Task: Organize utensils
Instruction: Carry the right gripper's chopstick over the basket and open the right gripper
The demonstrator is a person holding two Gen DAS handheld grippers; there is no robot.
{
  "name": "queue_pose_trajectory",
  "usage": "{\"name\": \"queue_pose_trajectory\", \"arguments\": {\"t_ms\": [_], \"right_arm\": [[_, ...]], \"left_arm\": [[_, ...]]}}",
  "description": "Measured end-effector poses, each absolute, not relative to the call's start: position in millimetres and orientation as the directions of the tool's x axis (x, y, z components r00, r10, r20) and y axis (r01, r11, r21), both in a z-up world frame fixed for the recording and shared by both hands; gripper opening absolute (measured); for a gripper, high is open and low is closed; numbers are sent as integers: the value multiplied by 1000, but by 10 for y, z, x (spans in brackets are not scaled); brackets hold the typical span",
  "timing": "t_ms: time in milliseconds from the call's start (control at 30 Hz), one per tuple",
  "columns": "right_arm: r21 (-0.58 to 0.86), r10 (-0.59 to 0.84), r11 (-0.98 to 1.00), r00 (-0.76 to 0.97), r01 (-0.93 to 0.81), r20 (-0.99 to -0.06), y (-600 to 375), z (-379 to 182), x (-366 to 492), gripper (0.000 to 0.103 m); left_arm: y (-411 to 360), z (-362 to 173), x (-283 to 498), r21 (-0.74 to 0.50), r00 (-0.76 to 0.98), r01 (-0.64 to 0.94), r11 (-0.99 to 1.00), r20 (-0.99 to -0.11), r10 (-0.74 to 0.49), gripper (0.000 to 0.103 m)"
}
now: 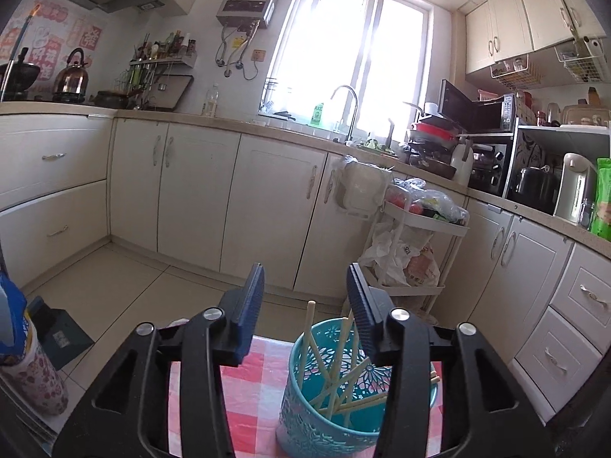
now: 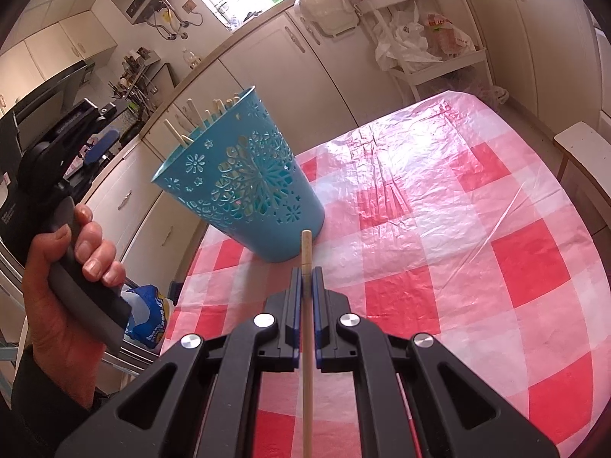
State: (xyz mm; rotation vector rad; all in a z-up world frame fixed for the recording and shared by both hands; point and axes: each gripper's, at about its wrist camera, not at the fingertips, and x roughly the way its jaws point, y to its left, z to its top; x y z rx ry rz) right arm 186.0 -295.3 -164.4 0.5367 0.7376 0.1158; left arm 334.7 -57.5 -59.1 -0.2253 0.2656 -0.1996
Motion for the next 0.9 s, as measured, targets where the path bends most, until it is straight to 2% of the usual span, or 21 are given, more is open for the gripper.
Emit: {"name": "queue_pose_trajectory", "arguments": {"t_ms": [67, 133, 267, 400, 700, 900], "right_arm": [[504, 280, 860, 745, 86, -605, -2958, -1633, 1838, 6], [507, 276, 858, 755, 86, -595, -2972, -1620, 1816, 6], [535, 279, 842, 792, 71, -544, -3019, -1543, 1734, 6], [562, 283, 825, 819, 58, -499, -3047, -1465, 1674, 6], [551, 249, 834, 902, -15, -353, -2996, -920, 1569, 6], [518, 222, 855, 919, -24, -325, -2983, -725, 1569, 6]], "left_arm": [[-484, -560, 3245, -265, 945, 148, 953, -247, -215, 49], [-376, -537, 3123, -295, 946, 120, 948, -256, -199, 58], [-185, -558, 2968, -345, 949, 61, 937, -270, -161, 63], [-104, -604, 2978, -359, 940, 41, 933, -303, -158, 63], [134, -504, 2972, -398, 947, 20, 917, -287, -146, 63], [270, -491, 3000, -430, 948, 6, 903, -285, -142, 63]]}}
